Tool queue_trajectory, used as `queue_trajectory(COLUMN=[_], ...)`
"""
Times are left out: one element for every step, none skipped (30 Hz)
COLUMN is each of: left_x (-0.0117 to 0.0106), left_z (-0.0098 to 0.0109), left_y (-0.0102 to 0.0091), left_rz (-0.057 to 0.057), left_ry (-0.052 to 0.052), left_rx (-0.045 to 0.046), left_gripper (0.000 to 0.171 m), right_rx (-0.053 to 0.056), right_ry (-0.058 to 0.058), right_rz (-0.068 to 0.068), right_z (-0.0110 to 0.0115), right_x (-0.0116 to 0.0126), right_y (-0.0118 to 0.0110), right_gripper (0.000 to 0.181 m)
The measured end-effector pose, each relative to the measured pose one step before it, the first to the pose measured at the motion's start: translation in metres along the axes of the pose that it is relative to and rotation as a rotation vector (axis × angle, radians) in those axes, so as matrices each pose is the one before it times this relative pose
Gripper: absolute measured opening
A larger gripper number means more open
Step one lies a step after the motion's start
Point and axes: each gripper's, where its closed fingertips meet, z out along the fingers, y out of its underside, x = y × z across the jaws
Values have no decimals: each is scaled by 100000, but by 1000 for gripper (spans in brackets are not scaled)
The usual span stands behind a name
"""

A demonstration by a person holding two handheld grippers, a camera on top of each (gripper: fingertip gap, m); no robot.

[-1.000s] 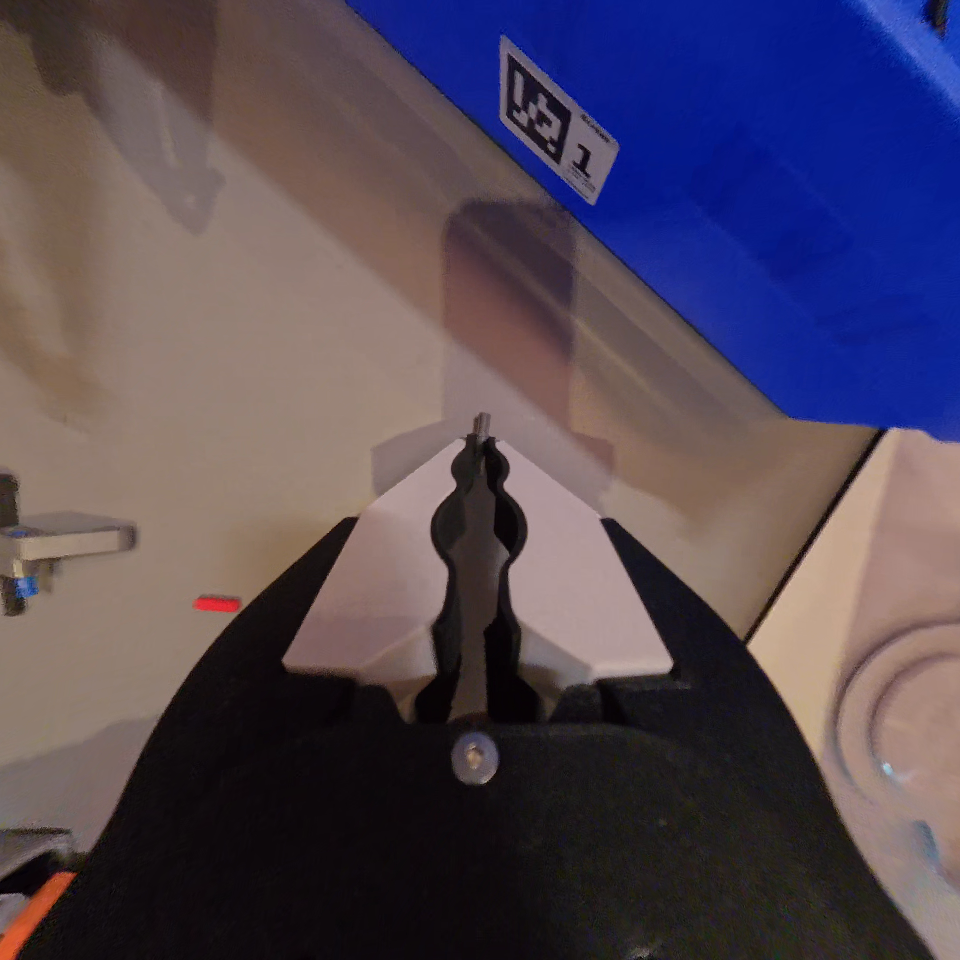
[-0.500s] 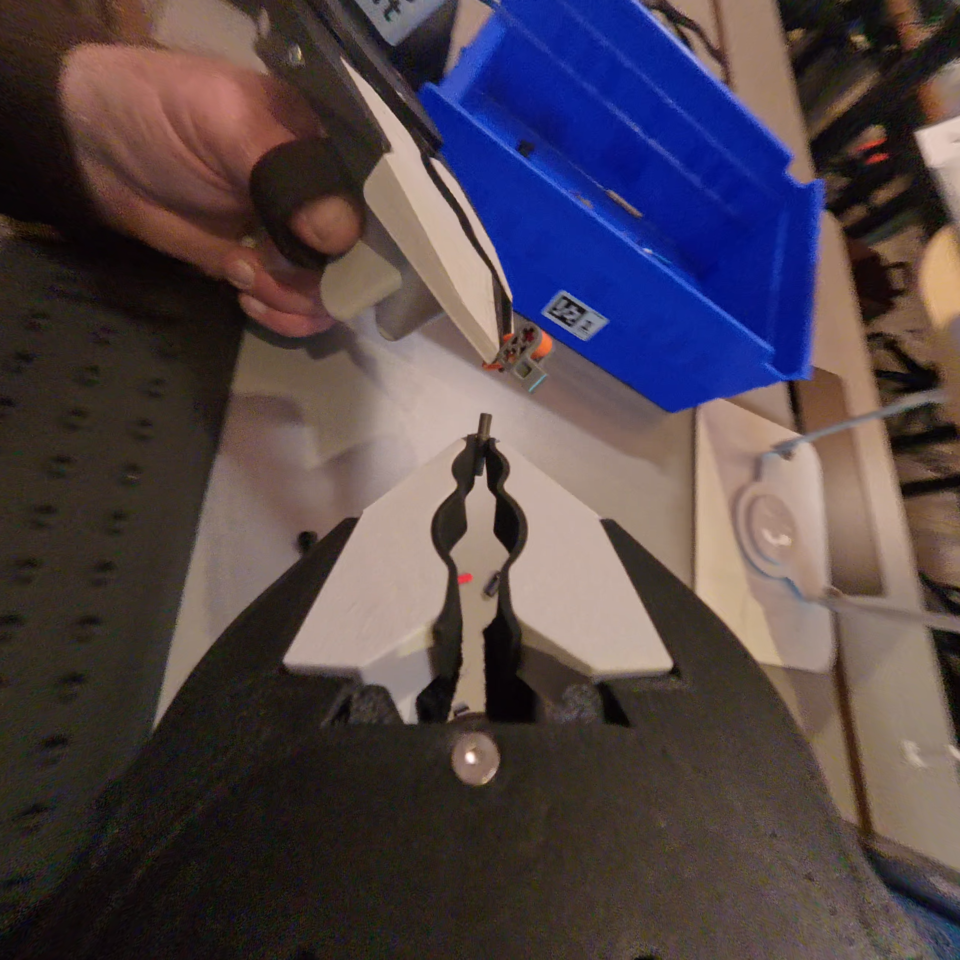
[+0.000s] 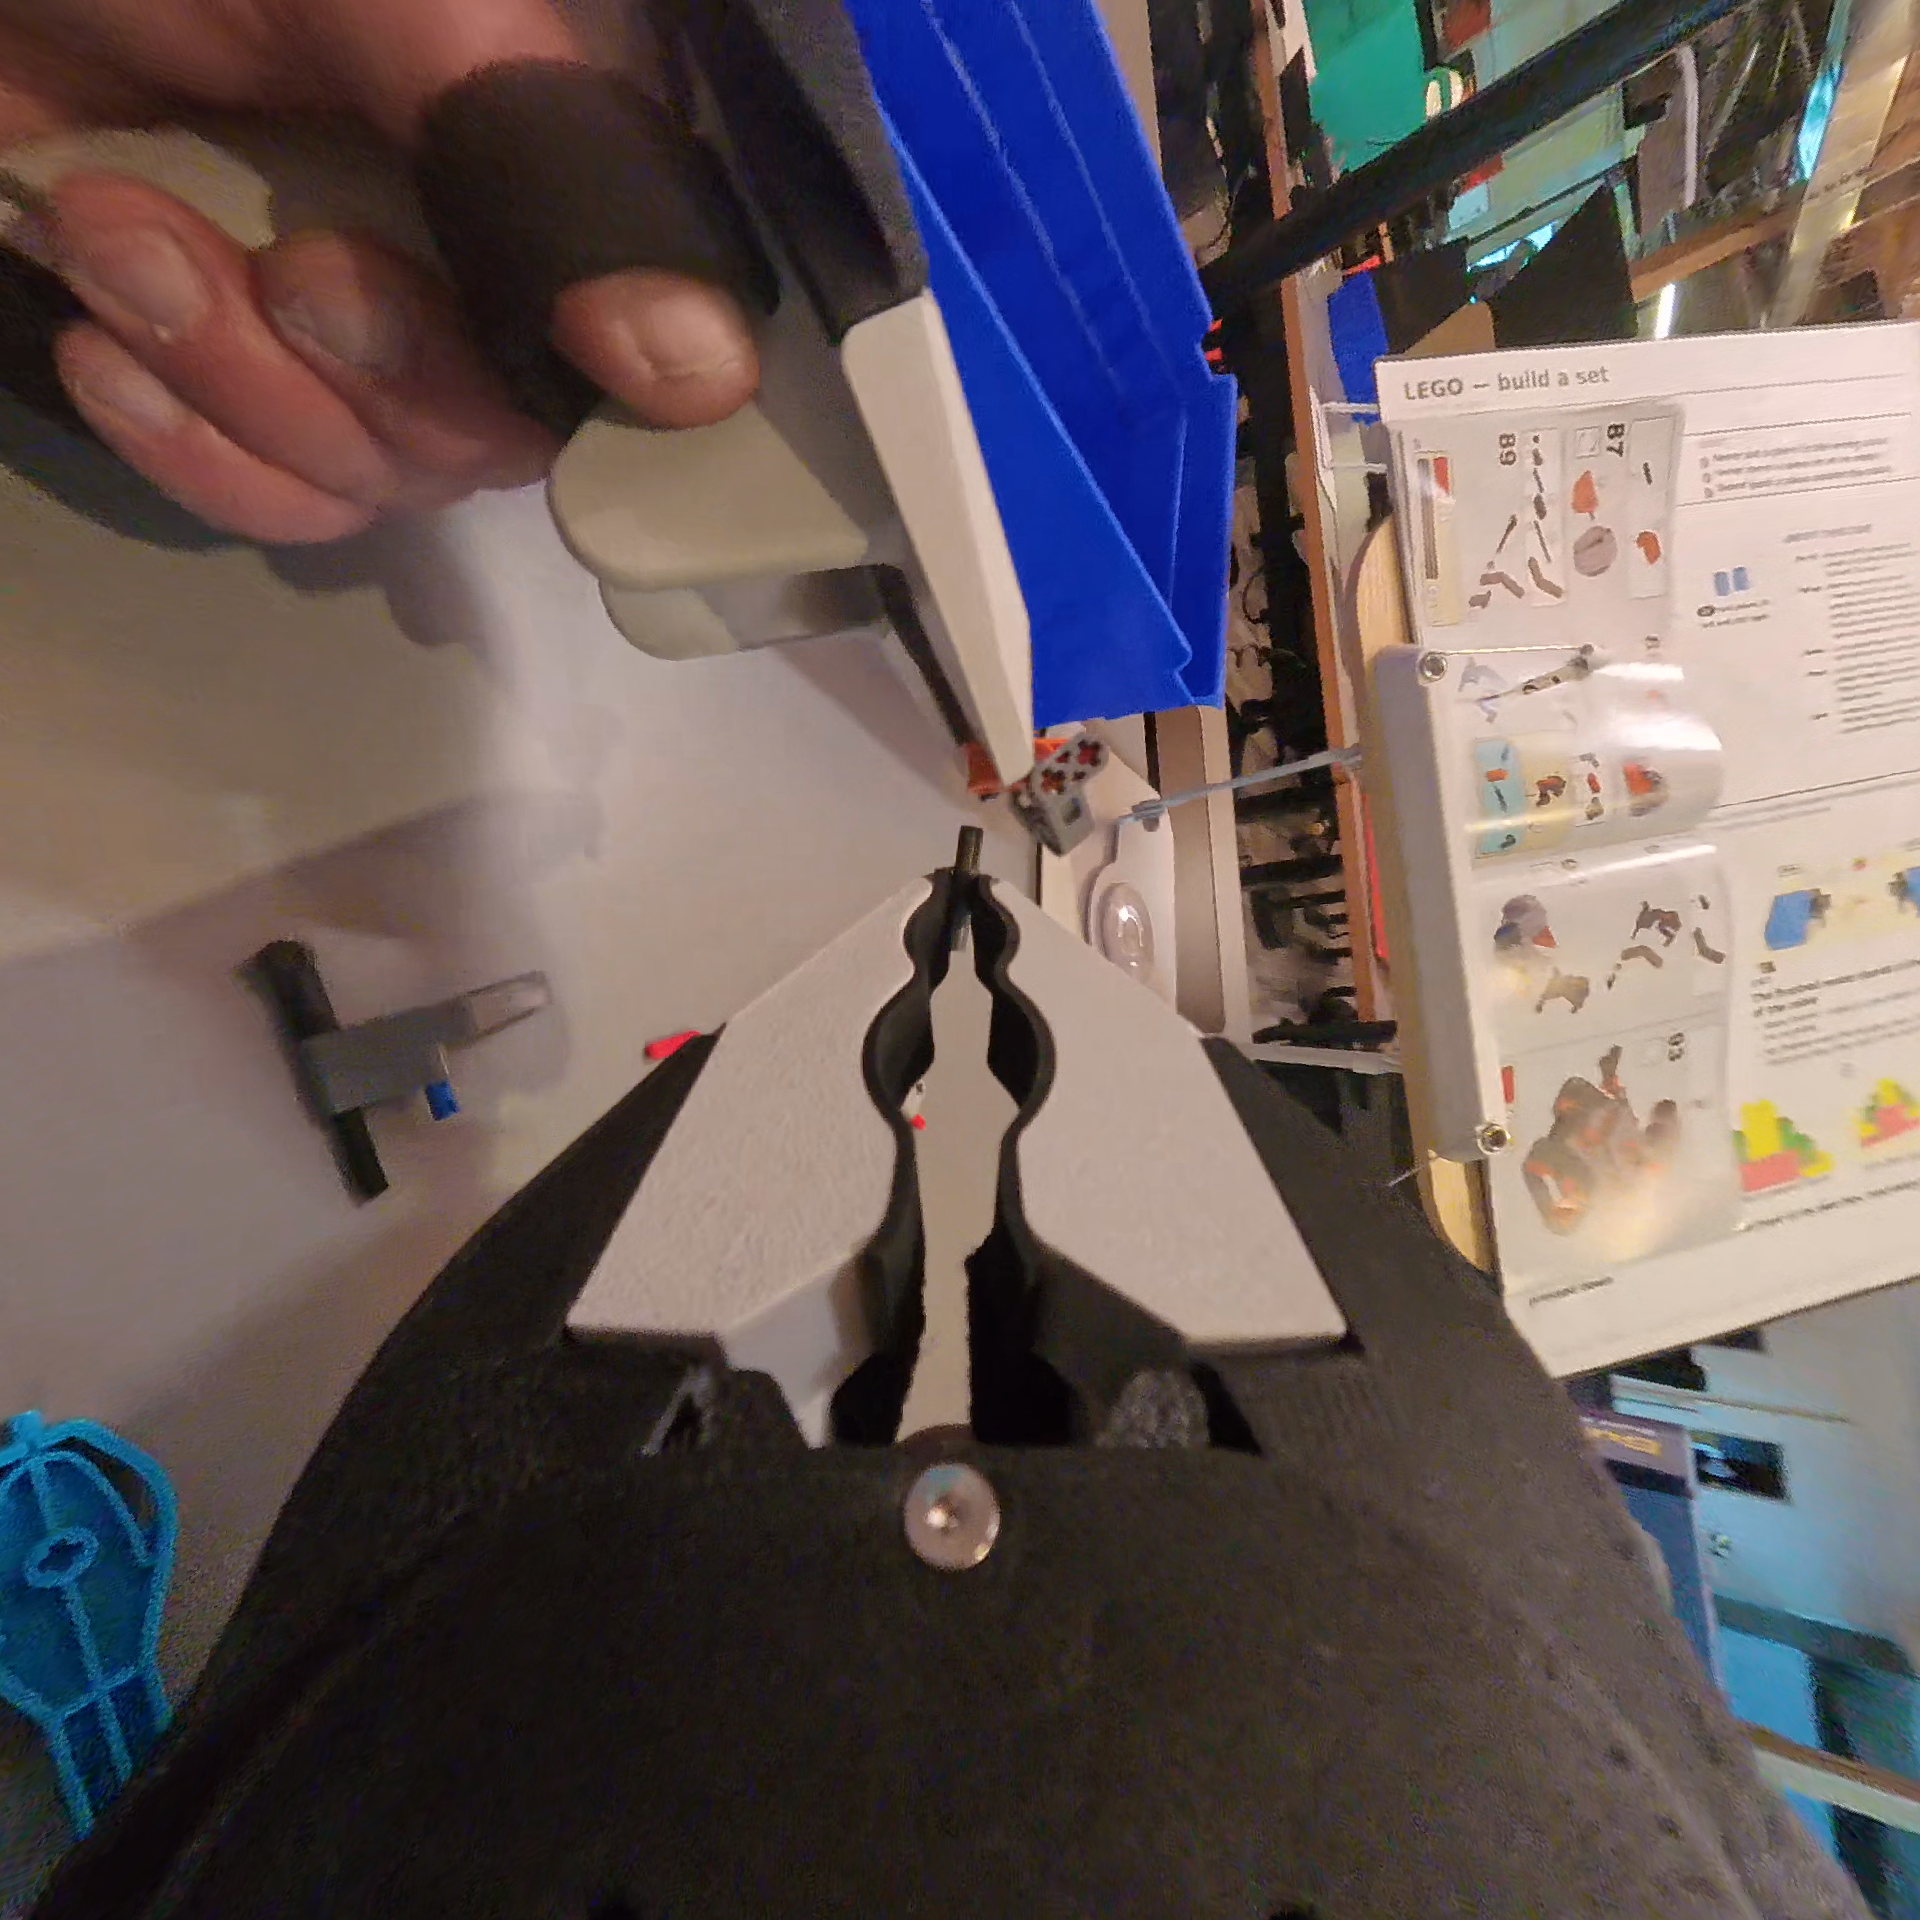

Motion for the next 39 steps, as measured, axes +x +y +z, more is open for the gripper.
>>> queue_trajectory(left_x=[-161,-167,-100,-113,-218,-122,-61,-126,-148,-49,-46,-49,-46,-24,-52,-38,-19,-36,-41,1,9,-17,-56,39,10,-70,-38,-138,-247,-138,-144,-147,-113,-141,-132,-130,-92,-40,1], left_z=[72,60,35,36,-3,12,41,43,16,16,27,6,-4,9,3,2,19,8,24,39,48,53,27,75,139,119,93,135,142,151,159,95,107,130,116,42,19,50,55], left_y=[80,34,-10,20,-31,6,39,76,22,-6,43,27,1,15,30,16,28,38,61,47,62,91,131,120,206,213,189,386,427,315,273,257,222,227,283,131,33,166,233], left_rz=[-262,50,-399,-328,193,-22,-528,-333,8,11,-121,-28,-43,-49,-12,24,17,489,1004,894,1200,1654,2216,1937,1449,1930,1496,1320,1836,1147,239,-293,-904,-1923,-2167,-1829,-1657,-1384,-1056], left_ry=[-458,-709,-136,-219,-1196,-372,192,-249,-678,-206,-117,-227,-202,-162,-297,-201,-104,-429,-776,-502,-464,-874,-1228,-711,-824,-1161,-749,-1107,-1847,-1213,-645,162,800,872,1461,1404,1194,1231,1266], left_rx=[-369,-54,149,-22,306,59,-171,-232,5,21,-201,-5,33,-16,-72,36,-166,-300,-429,-454,-573,-1002,-1380,-1278,-1670,-1882,-2051,-3379,-3535,-2835,-2633,-2569,-1893,-1402,-1777,-657,116,-1053,-1605], left_gripper=[5,5,5,5,5,5,5,5,5,5,5,5,5,5,5,5,5,5,5,5,5,5,4,4,5,4,4,5,5,5,5,5,5,5,5,5,5,5,5], right_rx=[244,-44,-431,-342,-540,-383,-275,-416,44,27,-324,-112,-136,-248,-386,-657,-727,-497,-216,43,144,548,1184,1162,397,513,1344,1124,575,878,1226,1624,1552,1104,1159,1384,1443,635,266], right_ry=[715,323,511,914,517,330,542,265,141,253,131,173,196,193,165,224,406,46,-861,-981,-1005,-2111,-3186,-2963,-3143,-3701,-3876,-4807,-5105,-4422,-4334,-4552,-4558,-4437,-4263,-3465,-2412,-2873,-2810], right_rz=[-741,-371,-927,-1074,-273,-101,-437,-229,224,161,-372,-348,-100,-337,-636,-968,-1310,-839,379,651,350,1550,2931,2364,1423,2257,3271,3641,3155,2644,3171,3184,2926,3144,3181,2795,2355,2293,1792], right_z=[47,37,27,-2,23,16,17,5,-6,-16,-6,4,29,29,31,24,11,0,-2,-13,-35,-34,-43,-64,-56,-24,2,54,78,115,134,145,144,143,118,98,83,80,72], right_x=[-78,-44,-16,35,29,40,56,31,37,41,-5,-21,-16,-17,-36,-45,-39,-40,-70,-38,-24,-117,-158,-60,-137,-191,-169,-271,-309,-219,-183,-191,-187,-152,-150,-105,-18,-123,-153], right_y=[-79,-70,-10,3,84,83,72,79,23,-1,23,-20,-2,20,22,32,25,24,33,56,65,44,54,98,167,171,149,213,299,298,269,231,220,252,213,149,69,112,143], right_gripper=[0,0,0,0,0,0,0,0,0,0,0,0,0,0,0,0,0,0,0,0,0,0,0,0,0,0,0,0,0,0,0,0,0,0,0,0,0,0,0])
